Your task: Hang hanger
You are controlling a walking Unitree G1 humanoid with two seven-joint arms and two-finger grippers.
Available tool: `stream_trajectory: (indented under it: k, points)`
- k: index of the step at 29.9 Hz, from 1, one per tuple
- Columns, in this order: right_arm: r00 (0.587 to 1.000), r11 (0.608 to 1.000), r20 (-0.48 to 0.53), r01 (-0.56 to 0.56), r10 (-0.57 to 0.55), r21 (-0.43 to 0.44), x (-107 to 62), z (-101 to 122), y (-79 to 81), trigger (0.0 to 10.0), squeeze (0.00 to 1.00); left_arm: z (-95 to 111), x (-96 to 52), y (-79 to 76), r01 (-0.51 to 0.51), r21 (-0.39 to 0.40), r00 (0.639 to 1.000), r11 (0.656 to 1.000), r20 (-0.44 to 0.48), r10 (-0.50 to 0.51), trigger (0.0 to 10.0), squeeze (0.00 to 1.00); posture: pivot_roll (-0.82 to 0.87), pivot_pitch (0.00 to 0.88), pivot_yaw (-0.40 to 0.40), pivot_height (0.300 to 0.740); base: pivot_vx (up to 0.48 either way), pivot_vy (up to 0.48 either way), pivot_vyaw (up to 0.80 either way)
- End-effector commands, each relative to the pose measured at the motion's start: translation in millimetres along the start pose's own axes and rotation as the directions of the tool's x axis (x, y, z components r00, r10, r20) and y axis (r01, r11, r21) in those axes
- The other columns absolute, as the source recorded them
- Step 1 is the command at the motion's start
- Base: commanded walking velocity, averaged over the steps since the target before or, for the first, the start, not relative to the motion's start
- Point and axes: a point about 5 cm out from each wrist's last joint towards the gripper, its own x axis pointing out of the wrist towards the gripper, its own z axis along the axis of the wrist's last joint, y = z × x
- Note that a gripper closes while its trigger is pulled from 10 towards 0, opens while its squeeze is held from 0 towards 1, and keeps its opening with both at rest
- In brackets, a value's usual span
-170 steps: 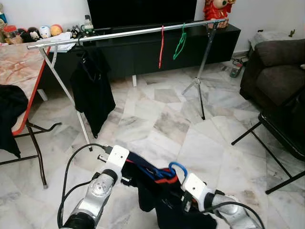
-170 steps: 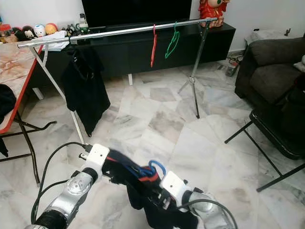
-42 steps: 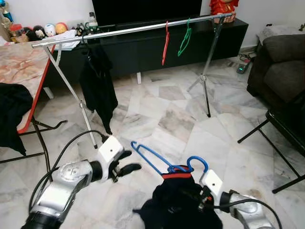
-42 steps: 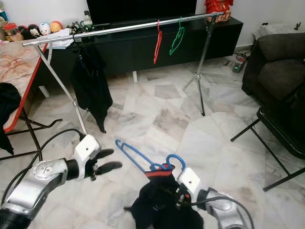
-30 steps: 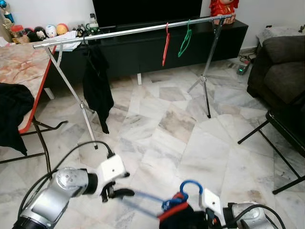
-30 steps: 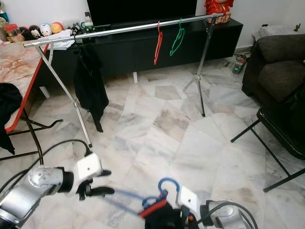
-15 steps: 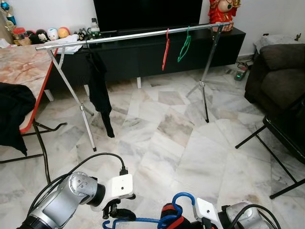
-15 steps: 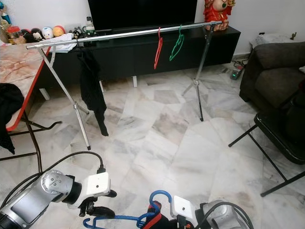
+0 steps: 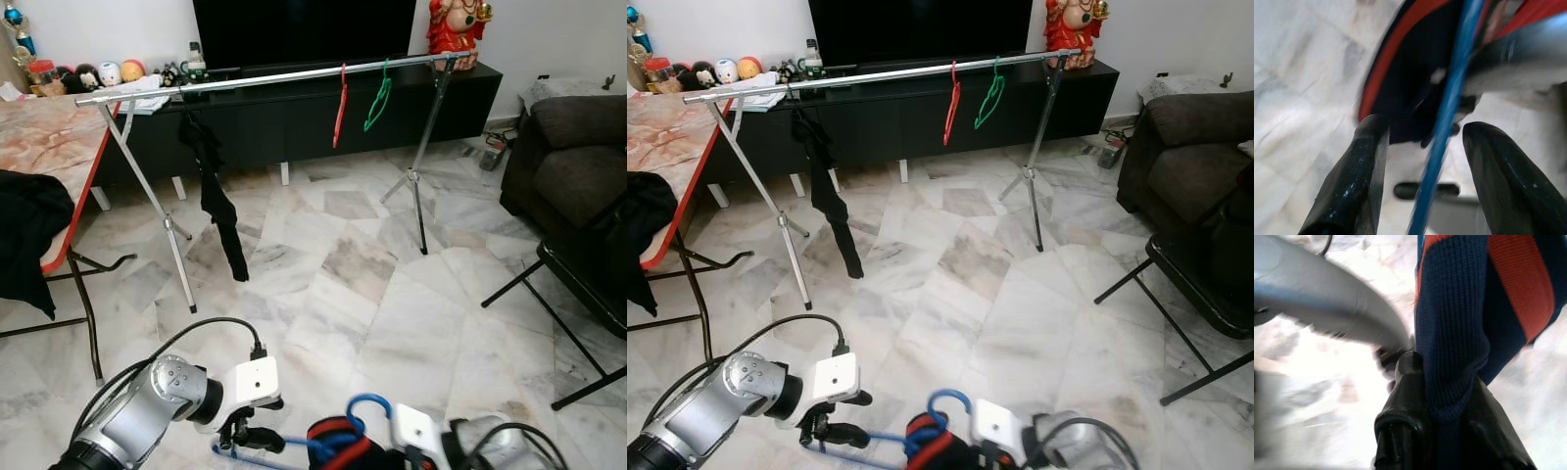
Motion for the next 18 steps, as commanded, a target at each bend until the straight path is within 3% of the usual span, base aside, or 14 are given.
stream_trajectory:
  k: [1,7,18]
  points:
    - [1.0,0.999,0.006,0.019,-0.018,-0.033,-0.4,5,-3.7,0.0,0.0,3,-8.7,3.1,0.008,-0.011,1.0,1.0,0.022,-0.008,10.0,0.0,0.06,0.073,0.014,0.74,0.0,0.0,0.0]
    - [0.999,0.999,0.029,0.021,-0.02,-0.037,4.9,9,-3.3,0.0,0.0,5,-11.2,2.7,0.037,-0.007,0.999,0.999,0.034,-0.036,10.0,0.0,0.06,0.073,0.014,0.74,0.0,0.0,0.0]
    - [0.996,0.998,0.076,-0.054,0.056,-0.025,7.5,13,-0.3,0.0,0.0,4,-3.7,18.1,-0.071,-0.038,0.997,0.997,0.038,0.072,10.0,0.0,0.06,0.07,0.011,0.74,0.0,0.0,0.0]
